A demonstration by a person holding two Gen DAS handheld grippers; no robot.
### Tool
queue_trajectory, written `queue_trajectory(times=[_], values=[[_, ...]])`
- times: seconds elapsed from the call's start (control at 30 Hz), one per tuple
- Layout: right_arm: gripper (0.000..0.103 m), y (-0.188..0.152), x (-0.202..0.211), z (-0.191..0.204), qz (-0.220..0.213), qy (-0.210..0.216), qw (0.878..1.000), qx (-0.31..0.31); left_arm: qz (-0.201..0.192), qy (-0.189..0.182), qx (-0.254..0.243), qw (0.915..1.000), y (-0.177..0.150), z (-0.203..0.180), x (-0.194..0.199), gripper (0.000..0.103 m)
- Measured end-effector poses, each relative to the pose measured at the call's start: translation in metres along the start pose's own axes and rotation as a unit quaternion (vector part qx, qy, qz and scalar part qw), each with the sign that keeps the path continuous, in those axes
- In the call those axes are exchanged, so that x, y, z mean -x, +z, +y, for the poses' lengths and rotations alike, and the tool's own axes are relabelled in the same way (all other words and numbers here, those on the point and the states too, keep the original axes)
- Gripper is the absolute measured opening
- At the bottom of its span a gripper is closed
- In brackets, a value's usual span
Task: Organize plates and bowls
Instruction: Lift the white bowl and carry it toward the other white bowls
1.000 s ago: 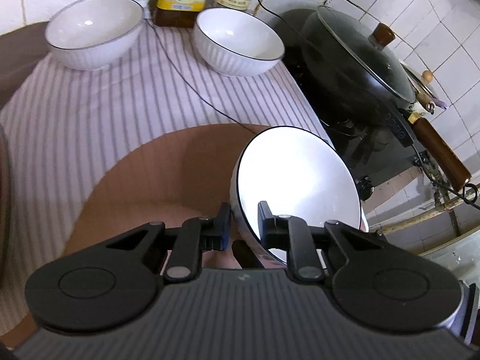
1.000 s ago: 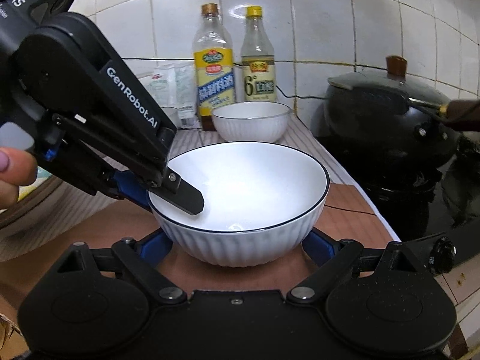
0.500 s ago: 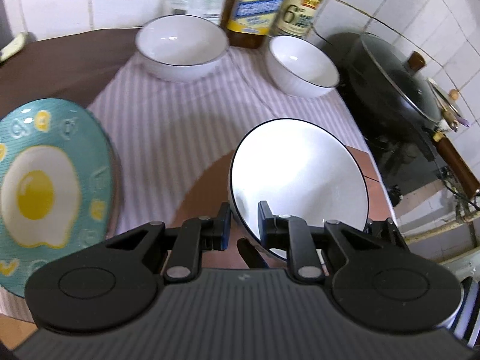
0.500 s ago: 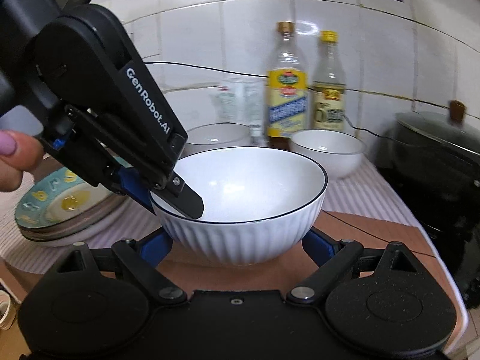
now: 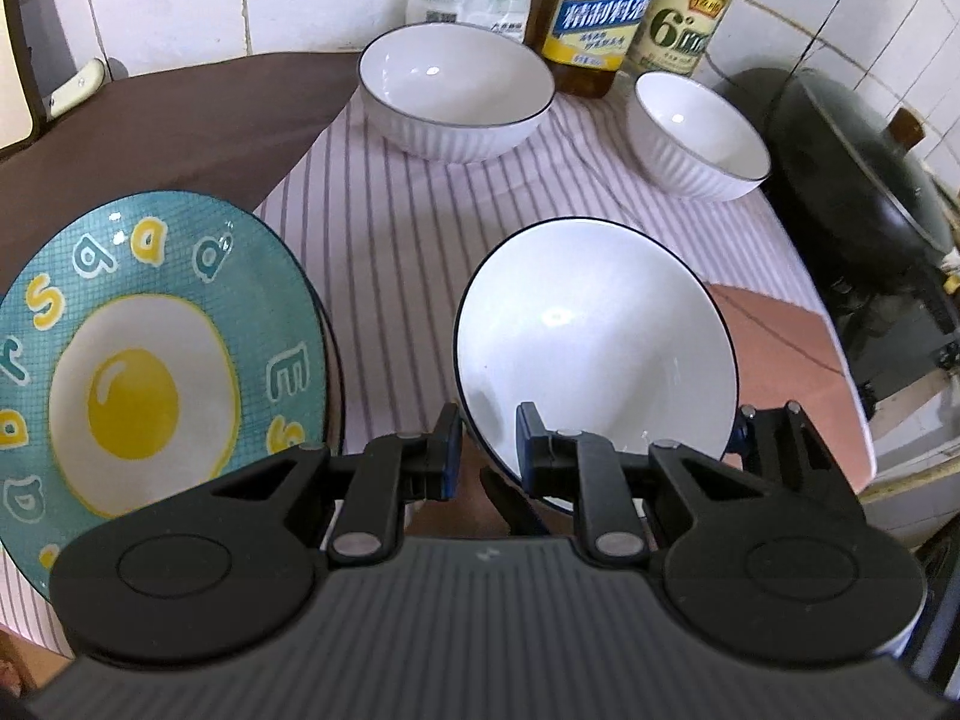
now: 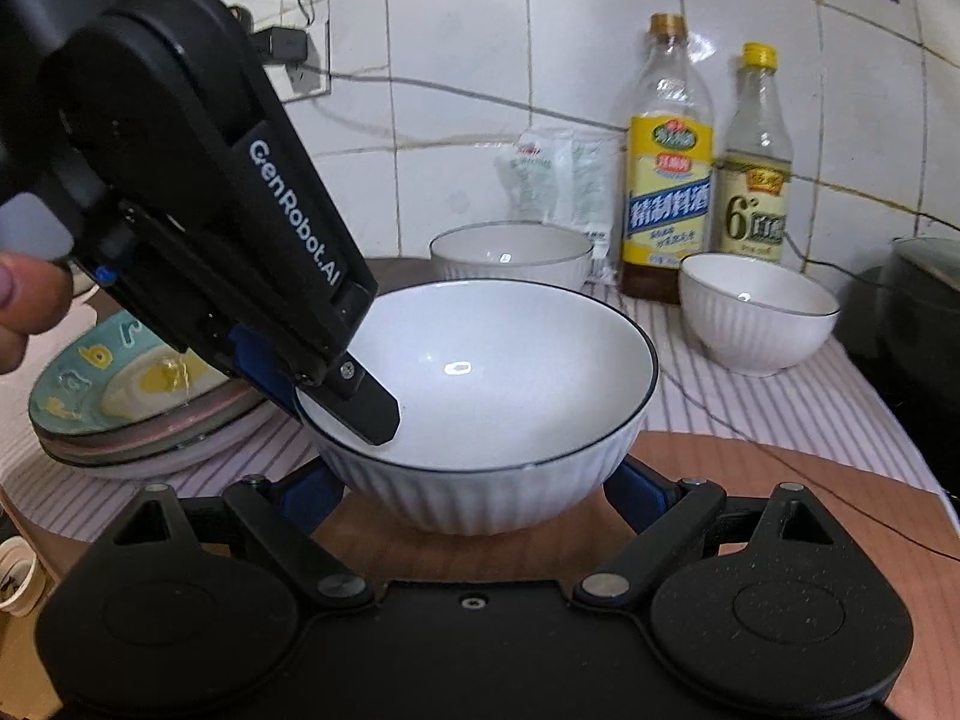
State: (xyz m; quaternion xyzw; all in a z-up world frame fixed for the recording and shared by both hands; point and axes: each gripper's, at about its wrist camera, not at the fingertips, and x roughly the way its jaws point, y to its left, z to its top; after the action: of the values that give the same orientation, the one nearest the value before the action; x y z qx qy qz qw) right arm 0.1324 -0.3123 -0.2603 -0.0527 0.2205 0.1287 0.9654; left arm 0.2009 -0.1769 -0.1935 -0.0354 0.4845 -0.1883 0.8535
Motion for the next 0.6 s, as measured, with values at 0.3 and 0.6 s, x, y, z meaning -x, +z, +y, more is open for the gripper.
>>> queue_trajectory(times=[0.3, 0.6], values=[[0.096, -0.002, 0.003, 0.003, 0.031, -0.016, 0.999, -0.005, 0.007, 0.006, 0.002, 1.0, 0.0, 0.005, -0.009, 0.018], [0.098, 0.014, 0.061, -0.013, 0.02, -0.06, 0.997, -0.042, 0.011, -0.005, 0.008, 0.9999, 0.002, 0.011, 0.008, 0.036]])
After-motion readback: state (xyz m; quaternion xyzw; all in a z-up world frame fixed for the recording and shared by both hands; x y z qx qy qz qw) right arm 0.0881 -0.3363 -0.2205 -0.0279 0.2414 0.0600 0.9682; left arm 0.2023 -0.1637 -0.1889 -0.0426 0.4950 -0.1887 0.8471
